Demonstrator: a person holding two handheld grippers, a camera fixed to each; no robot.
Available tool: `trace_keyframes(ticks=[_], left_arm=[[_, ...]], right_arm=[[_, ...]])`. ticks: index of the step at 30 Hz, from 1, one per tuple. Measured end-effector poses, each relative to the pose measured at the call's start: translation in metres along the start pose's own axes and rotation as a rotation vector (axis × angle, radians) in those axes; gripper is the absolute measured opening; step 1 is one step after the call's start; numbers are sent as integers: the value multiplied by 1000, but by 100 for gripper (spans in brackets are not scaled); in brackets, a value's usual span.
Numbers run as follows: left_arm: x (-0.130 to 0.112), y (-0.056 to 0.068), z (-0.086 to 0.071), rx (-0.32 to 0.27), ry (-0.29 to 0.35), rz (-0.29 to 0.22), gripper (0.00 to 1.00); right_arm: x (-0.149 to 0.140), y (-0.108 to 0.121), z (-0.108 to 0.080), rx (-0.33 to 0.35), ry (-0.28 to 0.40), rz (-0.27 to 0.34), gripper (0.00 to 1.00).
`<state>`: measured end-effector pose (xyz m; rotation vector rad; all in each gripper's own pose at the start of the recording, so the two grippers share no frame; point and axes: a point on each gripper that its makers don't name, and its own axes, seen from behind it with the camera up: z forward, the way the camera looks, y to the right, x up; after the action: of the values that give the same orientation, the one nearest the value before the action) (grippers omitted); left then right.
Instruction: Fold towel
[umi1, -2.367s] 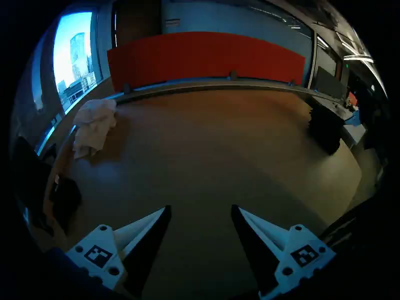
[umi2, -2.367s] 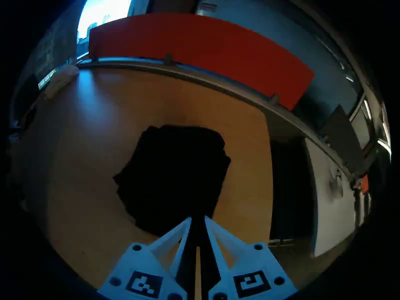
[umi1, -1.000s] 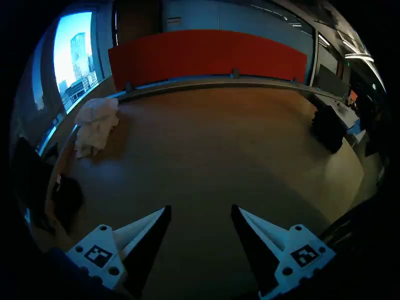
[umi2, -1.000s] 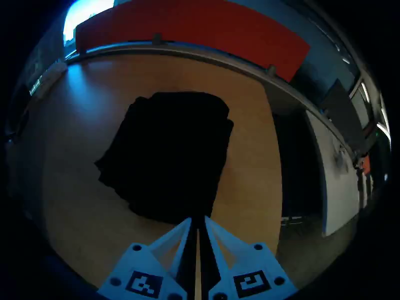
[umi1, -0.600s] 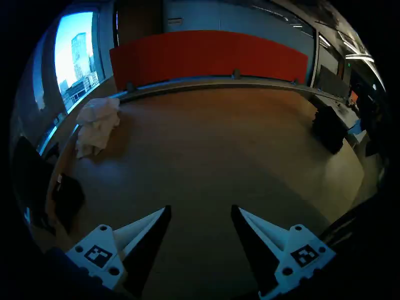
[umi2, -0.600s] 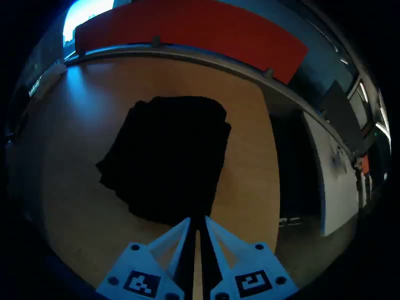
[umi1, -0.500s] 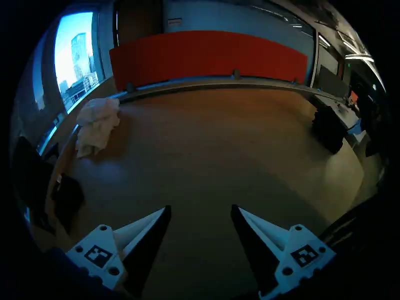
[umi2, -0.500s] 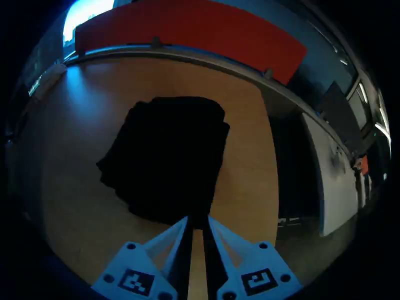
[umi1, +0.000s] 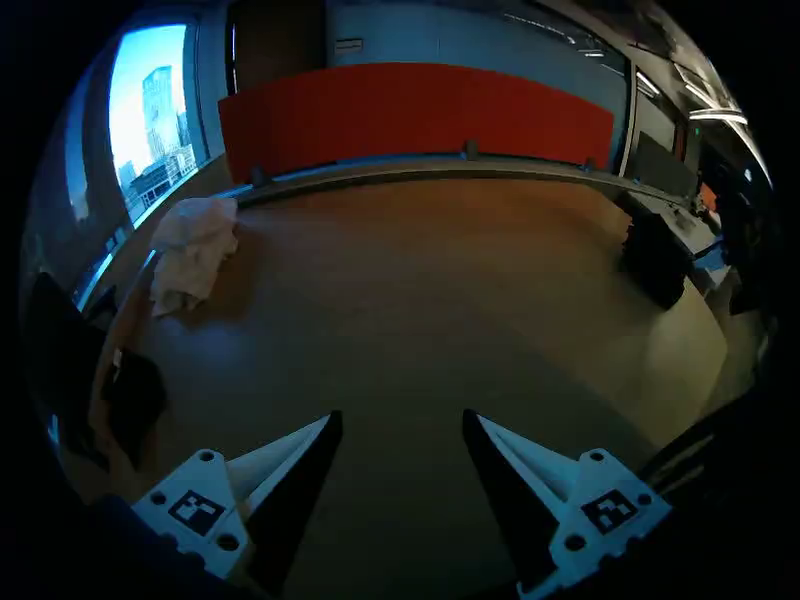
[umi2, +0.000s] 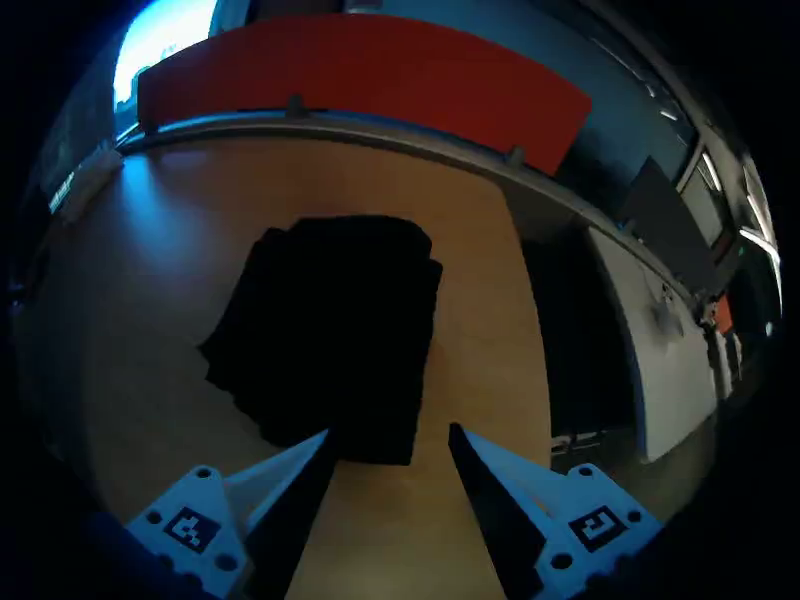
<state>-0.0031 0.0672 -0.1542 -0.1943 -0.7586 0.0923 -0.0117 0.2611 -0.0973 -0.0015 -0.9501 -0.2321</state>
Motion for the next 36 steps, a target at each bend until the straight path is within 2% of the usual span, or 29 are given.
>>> trace_keyframes(ticks=[8, 24, 36], left_arm=[[2, -1, -1, 4, 8, -14, 88], [5, -2, 0, 7, 15, -17, 88], [6, -3, 2, 10, 19, -24, 88]], right_arm=[[34, 0, -11, -37, 136, 79, 83], [76, -5, -32, -94, 345, 200, 83], [123, 8, -58, -127, 585, 325, 84]])
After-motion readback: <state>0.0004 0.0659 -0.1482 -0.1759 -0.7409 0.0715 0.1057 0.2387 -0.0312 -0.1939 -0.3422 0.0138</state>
